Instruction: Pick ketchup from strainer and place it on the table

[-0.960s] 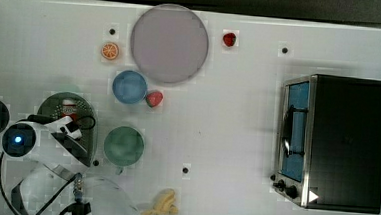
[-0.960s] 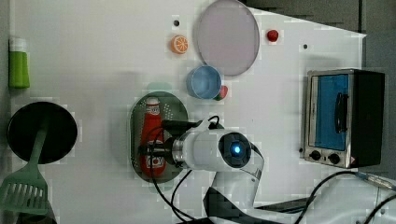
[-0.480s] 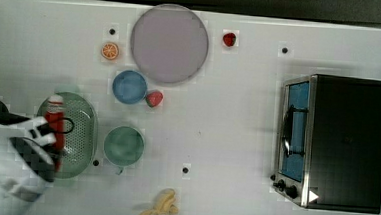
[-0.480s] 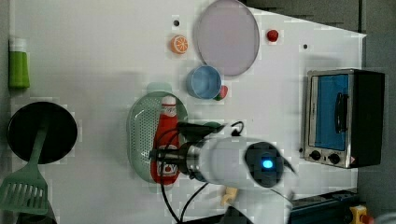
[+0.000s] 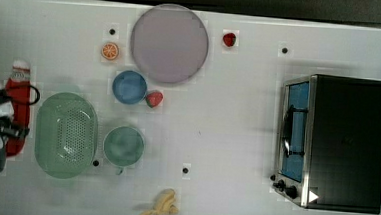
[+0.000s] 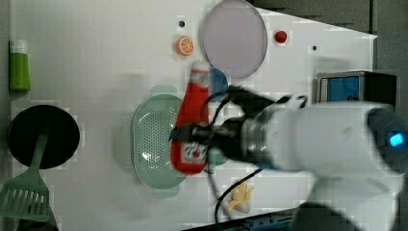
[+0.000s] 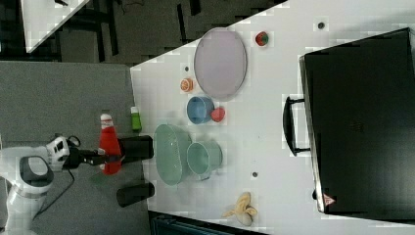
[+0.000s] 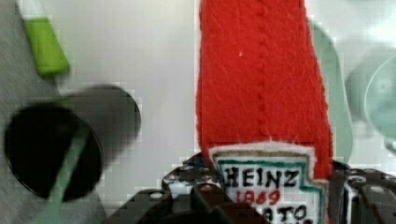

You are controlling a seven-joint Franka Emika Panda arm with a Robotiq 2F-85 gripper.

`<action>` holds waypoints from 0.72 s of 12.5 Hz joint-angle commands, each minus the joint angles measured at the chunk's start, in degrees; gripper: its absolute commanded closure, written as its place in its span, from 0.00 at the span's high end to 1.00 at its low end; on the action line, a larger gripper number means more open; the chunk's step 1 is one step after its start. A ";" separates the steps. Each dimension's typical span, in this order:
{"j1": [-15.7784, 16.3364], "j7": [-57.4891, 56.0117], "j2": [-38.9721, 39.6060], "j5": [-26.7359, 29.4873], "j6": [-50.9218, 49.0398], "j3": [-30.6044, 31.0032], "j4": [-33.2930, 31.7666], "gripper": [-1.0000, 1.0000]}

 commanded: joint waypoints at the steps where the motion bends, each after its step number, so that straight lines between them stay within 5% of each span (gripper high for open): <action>1: -6.32 -3.74 -0.16 -0.33 -5.56 -4.96 3.79 0.60; 9: -13.76 -25.29 -0.33 -0.84 -7.09 -18.76 6.11 0.60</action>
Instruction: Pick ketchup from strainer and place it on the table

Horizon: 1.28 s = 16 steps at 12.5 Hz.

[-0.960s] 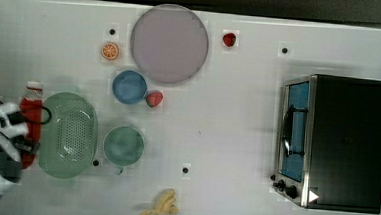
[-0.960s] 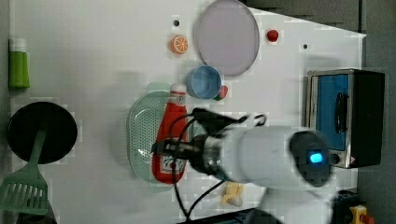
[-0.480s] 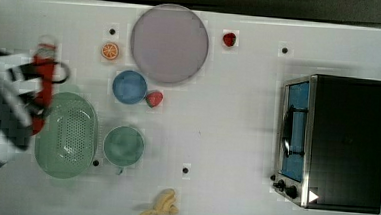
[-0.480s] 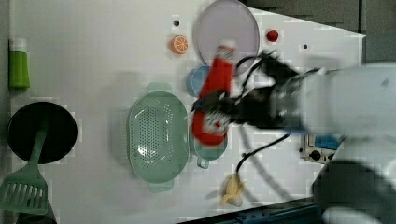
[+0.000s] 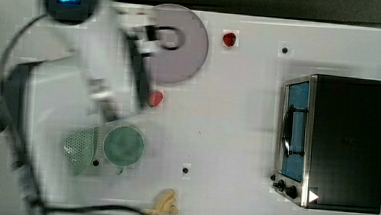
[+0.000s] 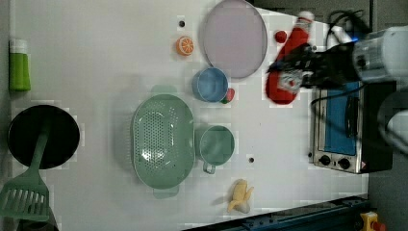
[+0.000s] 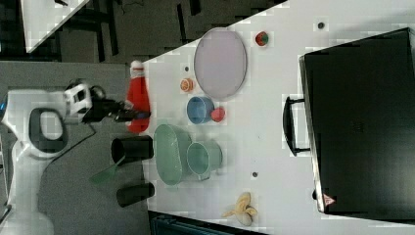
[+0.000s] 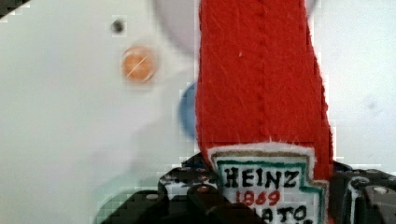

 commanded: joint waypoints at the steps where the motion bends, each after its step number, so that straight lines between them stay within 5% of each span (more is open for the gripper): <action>1: -3.29 -14.18 -0.08 -0.33 -0.79 -4.59 0.63 0.60; 8: -3.62 -18.39 -0.12 -1.91 0.83 -12.25 -6.28 0.60; 16: -3.65 -18.30 1.66 -4.46 16.81 -14.88 -22.23 0.60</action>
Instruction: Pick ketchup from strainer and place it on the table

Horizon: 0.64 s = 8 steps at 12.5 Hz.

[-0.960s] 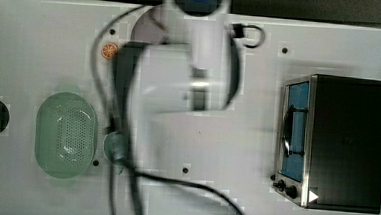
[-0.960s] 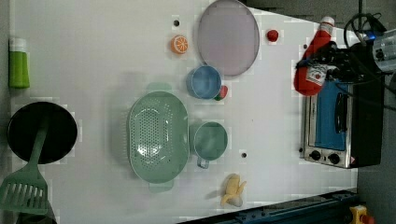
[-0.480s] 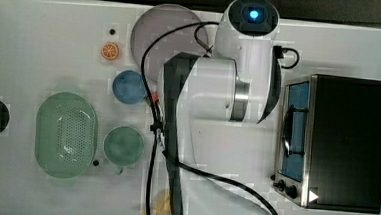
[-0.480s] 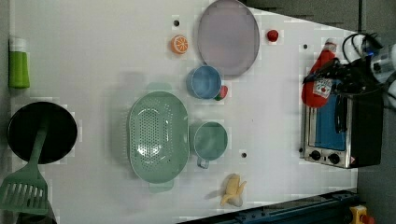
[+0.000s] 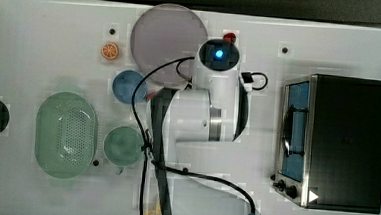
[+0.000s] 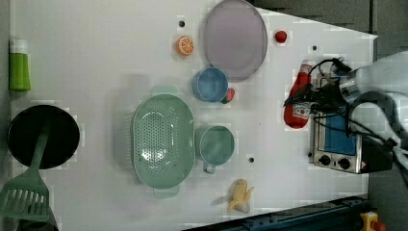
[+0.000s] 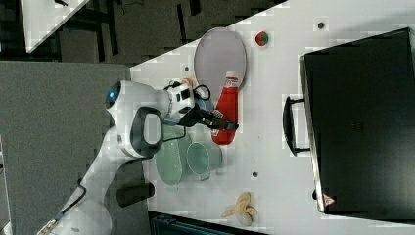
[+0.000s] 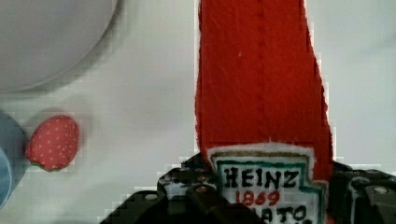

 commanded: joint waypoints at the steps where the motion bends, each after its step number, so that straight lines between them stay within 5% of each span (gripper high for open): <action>1: 0.68 -2.59 0.72 -0.12 6.20 -1.07 -3.15 0.60; 5: 0.69 -2.58 4.81 -0.15 15.23 -2.47 -6.11 0.63; 8: 0.69 -2.61 5.82 -0.46 18.70 -3.23 -7.00 0.95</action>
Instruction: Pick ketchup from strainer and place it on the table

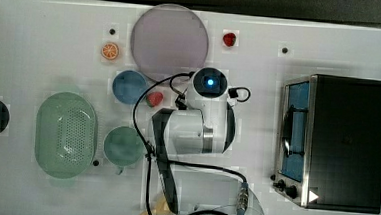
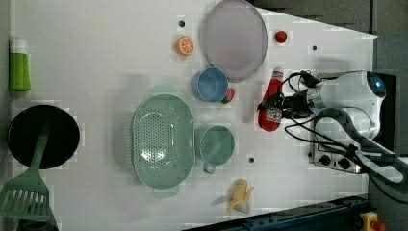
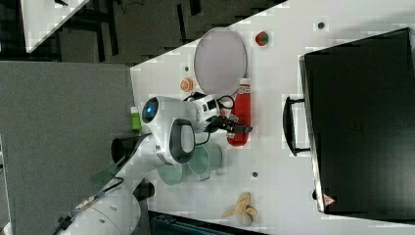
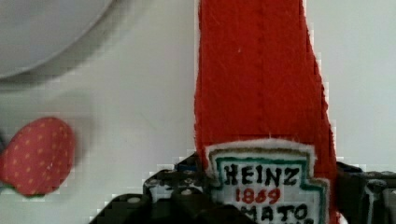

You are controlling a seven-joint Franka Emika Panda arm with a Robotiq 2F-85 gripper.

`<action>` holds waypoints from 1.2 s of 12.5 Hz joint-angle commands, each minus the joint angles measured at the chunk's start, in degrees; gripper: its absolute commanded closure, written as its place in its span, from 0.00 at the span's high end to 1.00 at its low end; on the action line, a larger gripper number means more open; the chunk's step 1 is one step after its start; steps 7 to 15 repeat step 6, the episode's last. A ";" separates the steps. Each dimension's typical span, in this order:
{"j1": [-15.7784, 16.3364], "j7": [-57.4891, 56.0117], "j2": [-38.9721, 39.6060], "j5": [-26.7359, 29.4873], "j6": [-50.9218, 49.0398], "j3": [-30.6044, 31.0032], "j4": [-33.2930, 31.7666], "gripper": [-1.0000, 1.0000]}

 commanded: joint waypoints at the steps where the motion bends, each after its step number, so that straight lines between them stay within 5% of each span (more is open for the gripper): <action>1: -0.55 -2.28 -1.78 -0.24 0.86 -1.51 0.63 1.00; 6: -0.50 -0.90 -12.78 0.97 -8.97 0.16 7.45 1.00; 15: -0.50 -0.90 -12.78 0.97 -8.97 0.16 7.45 1.00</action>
